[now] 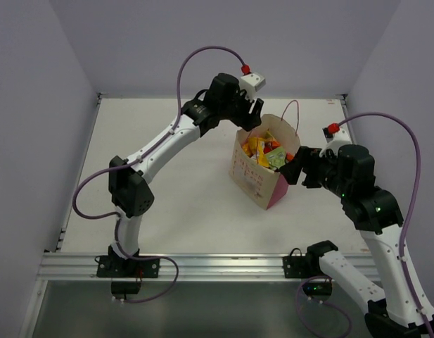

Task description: Take the snacks out of the paper bag

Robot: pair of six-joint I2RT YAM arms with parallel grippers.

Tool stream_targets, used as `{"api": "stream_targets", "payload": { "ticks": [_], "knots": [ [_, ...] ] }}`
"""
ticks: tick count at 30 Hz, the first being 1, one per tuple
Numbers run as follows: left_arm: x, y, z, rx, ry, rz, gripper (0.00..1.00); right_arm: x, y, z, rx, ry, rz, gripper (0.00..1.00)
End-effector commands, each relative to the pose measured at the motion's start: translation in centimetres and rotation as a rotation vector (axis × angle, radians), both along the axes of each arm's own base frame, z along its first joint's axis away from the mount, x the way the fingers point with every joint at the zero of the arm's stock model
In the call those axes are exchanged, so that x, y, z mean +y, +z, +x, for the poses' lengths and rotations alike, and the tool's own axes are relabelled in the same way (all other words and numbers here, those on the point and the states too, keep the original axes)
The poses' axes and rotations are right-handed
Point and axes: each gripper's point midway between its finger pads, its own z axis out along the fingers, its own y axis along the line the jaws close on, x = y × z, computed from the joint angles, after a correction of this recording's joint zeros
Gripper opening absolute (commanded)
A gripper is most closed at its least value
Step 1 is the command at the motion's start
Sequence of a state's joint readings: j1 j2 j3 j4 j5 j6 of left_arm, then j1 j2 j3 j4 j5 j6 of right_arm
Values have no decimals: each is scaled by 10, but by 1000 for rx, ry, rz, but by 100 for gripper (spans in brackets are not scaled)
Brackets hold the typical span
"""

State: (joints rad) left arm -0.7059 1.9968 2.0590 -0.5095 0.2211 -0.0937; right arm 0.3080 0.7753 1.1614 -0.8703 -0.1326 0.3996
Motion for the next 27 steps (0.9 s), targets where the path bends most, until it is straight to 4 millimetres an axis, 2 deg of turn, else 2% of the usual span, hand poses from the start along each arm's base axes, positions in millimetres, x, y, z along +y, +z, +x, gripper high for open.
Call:
{"api": "stream_targets", "payload": {
  "ticks": [1,4,5,7,10,11,12,13,15,18,19,21,22,23,24,25,26,27],
  "knots": [
    [-3,-8,0,-12,-26,54,65,-4,14,-1,-46,-11,-6,83],
    [-7,-14,-2,-4,-41,64,56,-4,14,-1,-46,-13,-7,84],
    [-8,-15,-2,-5,-44,66,49,-4,13,-1,-46,-13,-7,84],
    [-9,-18,-2,-9,-44,75,45,-4,12,0,-43,-16,-8,84],
    [-8,-17,0,-23,-33,83,27,-4,8,1,-37,-17,-8,84],
    [-8,-16,0,-28,-29,86,11,-4,7,1,-36,-18,-6,84],
    [-6,-18,1,-31,-21,95,3,-3,5,1,-31,-18,-6,84],
    [-2,-14,3,-44,-2,102,0,-3,6,2,-36,-18,-4,84],
    [5,-8,2,-59,18,108,0,-3,6,4,-39,-18,-6,84],
    [28,15,2,-148,81,132,0,-1,11,9,-60,-11,-6,84],
    [44,26,-2,-177,121,139,0,1,15,13,-75,-7,-3,84],
    [60,42,-2,-237,178,141,0,6,20,16,-89,16,10,82],
    [75,62,-6,-278,226,130,0,10,26,19,-108,27,25,82],
    [83,57,-8,-280,245,147,0,14,28,22,-108,38,38,82],
    [90,60,-10,-293,264,156,0,19,30,23,-109,63,53,81],
    [104,73,-14,-316,307,153,0,24,35,26,-126,79,65,81],
    [110,67,-16,-314,323,169,0,28,35,30,-122,90,67,81],
    [122,78,-21,-337,358,163,0,33,39,31,-131,108,75,81]
  ]
}}
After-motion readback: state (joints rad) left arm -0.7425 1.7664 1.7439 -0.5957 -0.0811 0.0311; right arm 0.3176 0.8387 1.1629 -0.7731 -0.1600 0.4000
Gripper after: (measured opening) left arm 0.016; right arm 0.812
